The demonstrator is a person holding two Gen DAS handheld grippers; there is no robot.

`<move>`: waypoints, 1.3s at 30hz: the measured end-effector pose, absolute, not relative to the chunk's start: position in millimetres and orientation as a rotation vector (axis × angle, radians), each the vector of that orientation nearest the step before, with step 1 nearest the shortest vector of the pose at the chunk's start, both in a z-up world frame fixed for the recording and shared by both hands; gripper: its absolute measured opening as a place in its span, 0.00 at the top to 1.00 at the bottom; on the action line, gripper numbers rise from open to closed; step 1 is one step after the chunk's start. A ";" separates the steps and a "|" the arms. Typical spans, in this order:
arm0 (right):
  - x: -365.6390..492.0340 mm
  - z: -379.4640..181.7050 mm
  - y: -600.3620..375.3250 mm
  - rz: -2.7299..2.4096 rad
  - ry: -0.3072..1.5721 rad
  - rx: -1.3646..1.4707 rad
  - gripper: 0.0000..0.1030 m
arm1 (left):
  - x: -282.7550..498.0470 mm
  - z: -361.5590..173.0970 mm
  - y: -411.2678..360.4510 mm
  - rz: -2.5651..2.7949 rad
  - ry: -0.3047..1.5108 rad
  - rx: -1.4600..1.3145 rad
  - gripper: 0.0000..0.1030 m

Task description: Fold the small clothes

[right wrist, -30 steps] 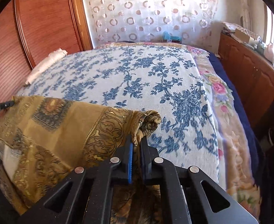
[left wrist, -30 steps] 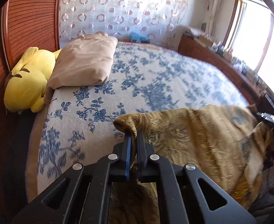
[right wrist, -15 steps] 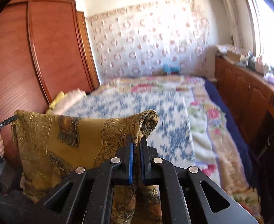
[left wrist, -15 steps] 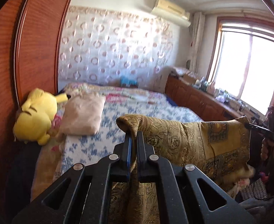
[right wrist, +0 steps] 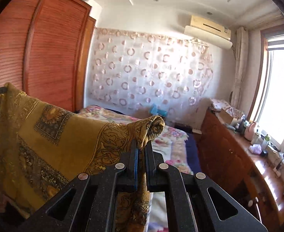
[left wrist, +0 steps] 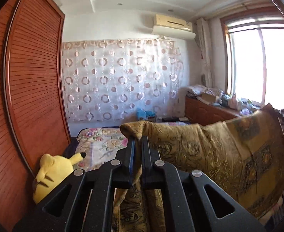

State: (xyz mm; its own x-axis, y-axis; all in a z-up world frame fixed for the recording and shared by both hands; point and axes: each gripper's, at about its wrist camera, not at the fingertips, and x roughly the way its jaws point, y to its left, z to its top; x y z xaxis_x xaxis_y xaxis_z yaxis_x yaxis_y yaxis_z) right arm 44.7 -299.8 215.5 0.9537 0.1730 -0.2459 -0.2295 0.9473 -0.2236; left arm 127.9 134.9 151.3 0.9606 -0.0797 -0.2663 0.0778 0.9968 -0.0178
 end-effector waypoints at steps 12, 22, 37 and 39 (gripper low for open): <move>231.9 58.9 -243.9 0.184 0.613 -0.128 0.65 | 243.6 -16.9 140.9 -0.078 0.650 -0.047 0.35; 230.8 8.6 -285.0 0.262 0.696 -0.104 0.57 | 208.9 -46.5 92.3 -0.255 0.757 -0.051 0.25; 205.5 2.8 -293.8 0.261 0.741 -0.062 0.55 | 212.2 -101.7 40.4 -0.273 0.916 0.034 0.25; 207.0 -4.1 -291.9 0.245 0.752 -0.091 0.54 | 213.0 -107.1 39.5 -0.271 0.926 0.046 0.25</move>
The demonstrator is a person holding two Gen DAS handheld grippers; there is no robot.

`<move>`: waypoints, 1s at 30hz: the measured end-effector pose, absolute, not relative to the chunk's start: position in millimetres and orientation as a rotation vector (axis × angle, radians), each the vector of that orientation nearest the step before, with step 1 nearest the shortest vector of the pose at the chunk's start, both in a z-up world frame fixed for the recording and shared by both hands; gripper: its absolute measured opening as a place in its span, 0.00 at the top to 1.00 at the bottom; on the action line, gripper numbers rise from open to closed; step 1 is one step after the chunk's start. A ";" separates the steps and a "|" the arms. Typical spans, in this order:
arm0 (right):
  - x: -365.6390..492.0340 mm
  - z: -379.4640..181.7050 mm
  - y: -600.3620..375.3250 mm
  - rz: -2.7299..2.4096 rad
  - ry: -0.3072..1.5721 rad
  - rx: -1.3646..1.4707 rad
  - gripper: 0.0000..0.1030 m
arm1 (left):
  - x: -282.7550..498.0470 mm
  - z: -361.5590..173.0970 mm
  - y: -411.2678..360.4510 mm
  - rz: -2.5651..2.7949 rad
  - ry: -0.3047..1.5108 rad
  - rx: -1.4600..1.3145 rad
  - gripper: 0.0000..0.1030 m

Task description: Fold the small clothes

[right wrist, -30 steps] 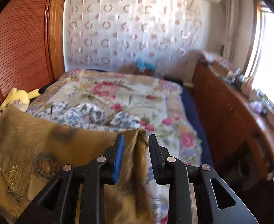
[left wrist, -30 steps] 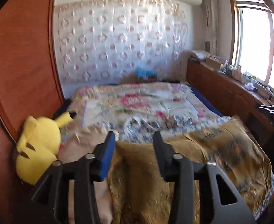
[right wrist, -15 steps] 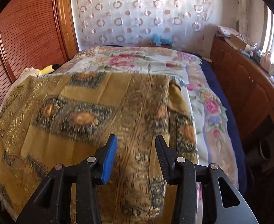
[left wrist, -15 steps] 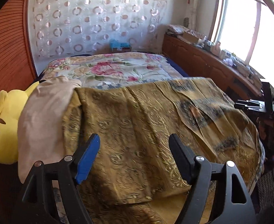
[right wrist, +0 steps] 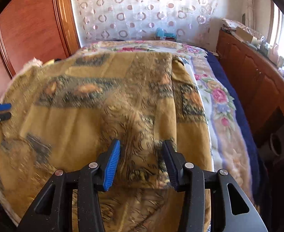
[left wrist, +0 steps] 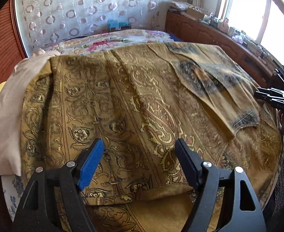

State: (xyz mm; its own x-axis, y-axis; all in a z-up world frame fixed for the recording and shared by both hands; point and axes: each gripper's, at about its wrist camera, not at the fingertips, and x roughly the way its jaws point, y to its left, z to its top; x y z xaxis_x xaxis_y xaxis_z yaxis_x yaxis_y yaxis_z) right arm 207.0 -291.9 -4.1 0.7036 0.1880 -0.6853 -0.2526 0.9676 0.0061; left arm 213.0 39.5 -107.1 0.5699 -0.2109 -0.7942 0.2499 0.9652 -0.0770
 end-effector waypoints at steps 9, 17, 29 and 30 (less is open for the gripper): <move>209.0 -13.2 -293.3 0.220 0.732 -0.111 0.32 | 202.3 -111.2 33.3 -0.250 0.881 0.117 0.20; 208.0 -15.3 -290.0 0.227 0.740 -0.112 0.24 | 203.2 -111.6 35.0 -0.234 0.886 0.116 0.15; 209.4 -16.5 -293.4 0.223 0.743 -0.110 0.22 | 200.3 -110.0 35.2 -0.238 0.906 0.131 0.15; 209.5 -16.6 -293.5 0.223 0.743 -0.110 0.22 | 198.5 -108.9 37.4 -0.239 0.920 0.135 0.15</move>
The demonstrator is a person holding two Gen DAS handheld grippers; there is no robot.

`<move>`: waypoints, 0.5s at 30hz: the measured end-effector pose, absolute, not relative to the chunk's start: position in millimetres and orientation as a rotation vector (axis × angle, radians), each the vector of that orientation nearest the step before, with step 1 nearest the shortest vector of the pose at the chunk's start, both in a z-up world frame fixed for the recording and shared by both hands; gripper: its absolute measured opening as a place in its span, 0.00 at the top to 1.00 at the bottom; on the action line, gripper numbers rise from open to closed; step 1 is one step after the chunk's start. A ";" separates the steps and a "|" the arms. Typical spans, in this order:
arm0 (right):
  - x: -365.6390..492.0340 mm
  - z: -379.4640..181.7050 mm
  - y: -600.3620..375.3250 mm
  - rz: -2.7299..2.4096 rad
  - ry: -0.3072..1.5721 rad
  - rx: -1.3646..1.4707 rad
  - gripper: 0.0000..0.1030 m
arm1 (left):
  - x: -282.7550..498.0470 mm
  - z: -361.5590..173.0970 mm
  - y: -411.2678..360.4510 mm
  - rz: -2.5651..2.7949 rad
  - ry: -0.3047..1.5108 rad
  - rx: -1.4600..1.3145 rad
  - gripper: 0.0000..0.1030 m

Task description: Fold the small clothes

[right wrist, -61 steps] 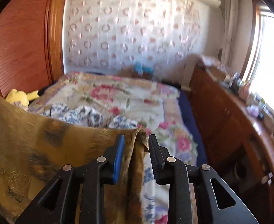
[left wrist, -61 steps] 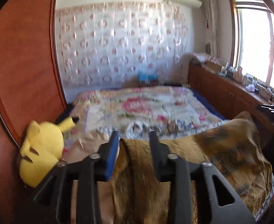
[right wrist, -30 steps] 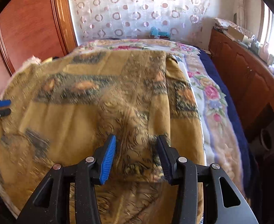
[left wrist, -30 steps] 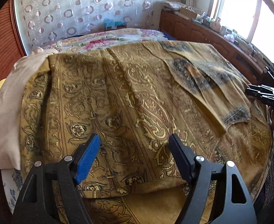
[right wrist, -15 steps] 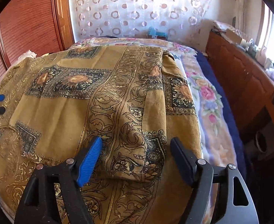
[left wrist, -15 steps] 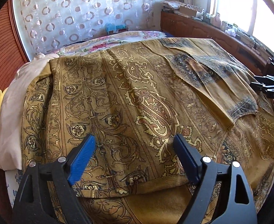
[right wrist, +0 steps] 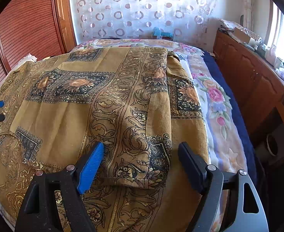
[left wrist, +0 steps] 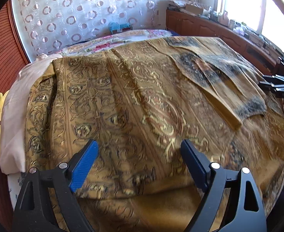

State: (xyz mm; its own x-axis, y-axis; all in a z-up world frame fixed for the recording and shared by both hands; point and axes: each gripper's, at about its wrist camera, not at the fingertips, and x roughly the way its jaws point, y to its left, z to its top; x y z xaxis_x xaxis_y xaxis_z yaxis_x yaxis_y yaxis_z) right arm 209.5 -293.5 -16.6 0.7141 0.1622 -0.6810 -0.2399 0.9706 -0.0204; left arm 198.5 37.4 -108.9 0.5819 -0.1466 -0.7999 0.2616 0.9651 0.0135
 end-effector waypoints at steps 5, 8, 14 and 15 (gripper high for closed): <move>209.2 -16.5 -293.8 0.222 0.742 -0.111 0.21 | 182.3 -98.8 63.5 -0.201 0.895 0.084 0.15; 209.5 -16.6 -294.1 0.222 0.742 -0.113 0.21 | 173.2 -91.5 84.8 -0.175 0.849 0.041 0.15; 209.8 -16.4 -295.1 0.223 0.741 -0.113 0.21 | 178.7 -98.7 106.4 -0.140 0.860 -0.026 0.43; 209.8 -16.4 -295.0 0.223 0.741 -0.114 0.21 | 179.7 -100.6 106.3 -0.133 0.862 -0.030 0.44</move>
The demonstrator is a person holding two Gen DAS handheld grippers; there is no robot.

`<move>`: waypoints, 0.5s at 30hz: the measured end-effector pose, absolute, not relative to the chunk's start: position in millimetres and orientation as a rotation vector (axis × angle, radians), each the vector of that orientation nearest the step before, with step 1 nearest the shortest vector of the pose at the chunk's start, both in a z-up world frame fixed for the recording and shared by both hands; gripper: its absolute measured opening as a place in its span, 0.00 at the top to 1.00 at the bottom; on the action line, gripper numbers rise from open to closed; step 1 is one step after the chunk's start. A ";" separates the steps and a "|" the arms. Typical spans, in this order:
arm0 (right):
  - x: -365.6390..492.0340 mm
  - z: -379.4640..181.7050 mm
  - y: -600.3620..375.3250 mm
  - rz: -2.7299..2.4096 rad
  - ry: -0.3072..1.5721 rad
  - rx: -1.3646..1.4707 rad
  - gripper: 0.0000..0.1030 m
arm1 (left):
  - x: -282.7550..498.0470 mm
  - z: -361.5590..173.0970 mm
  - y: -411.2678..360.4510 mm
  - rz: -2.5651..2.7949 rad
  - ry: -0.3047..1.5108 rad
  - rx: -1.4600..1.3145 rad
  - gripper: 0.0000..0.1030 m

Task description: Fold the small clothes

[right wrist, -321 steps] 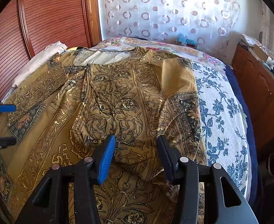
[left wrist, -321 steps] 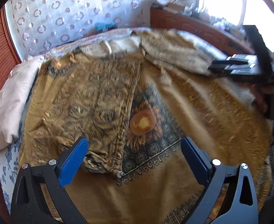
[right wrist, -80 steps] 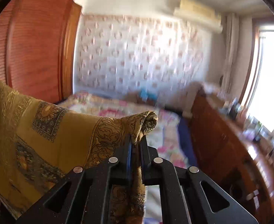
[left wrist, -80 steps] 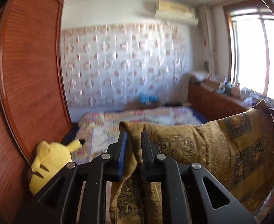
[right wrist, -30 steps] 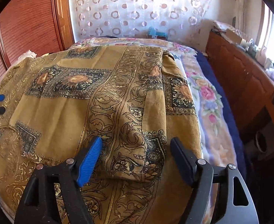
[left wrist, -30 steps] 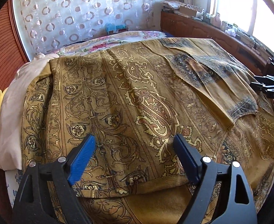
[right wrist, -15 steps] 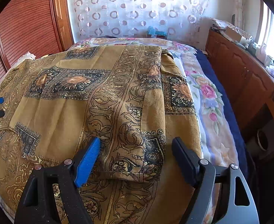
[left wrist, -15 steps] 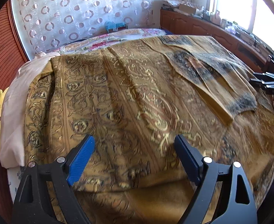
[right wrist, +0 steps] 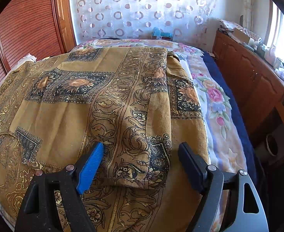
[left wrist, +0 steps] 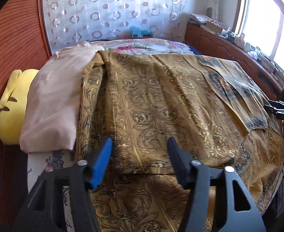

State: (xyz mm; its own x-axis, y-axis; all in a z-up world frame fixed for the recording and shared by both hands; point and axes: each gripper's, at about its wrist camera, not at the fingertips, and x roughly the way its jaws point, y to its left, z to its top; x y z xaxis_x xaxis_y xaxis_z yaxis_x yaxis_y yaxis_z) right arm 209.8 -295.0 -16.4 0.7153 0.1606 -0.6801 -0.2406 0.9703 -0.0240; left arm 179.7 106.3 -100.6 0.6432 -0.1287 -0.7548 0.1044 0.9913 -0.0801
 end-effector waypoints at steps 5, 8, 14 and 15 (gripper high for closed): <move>210.2 -16.7 -295.7 0.223 0.741 -0.115 0.21 | 180.8 -110.6 103.1 -0.116 0.866 -0.003 0.44; 210.3 -16.8 -295.9 0.222 0.741 -0.116 0.21 | 180.9 -111.9 101.7 -0.106 0.855 0.012 0.44; 210.3 -16.7 -296.7 0.222 0.740 -0.117 0.21 | 182.2 -112.4 111.1 -0.071 0.858 -0.024 0.40; 210.0 -16.7 -297.3 0.222 0.739 -0.116 0.21 | 181.9 -112.5 112.6 -0.068 0.856 -0.030 0.40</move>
State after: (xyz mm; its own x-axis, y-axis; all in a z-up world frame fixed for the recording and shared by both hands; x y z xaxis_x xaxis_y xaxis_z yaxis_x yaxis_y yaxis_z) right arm 210.0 -297.3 -16.7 0.7169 0.1597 -0.6786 -0.2410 0.9702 -0.0263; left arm 181.9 112.6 -112.5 0.6532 -0.0723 -0.7538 0.0483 0.9974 -0.0538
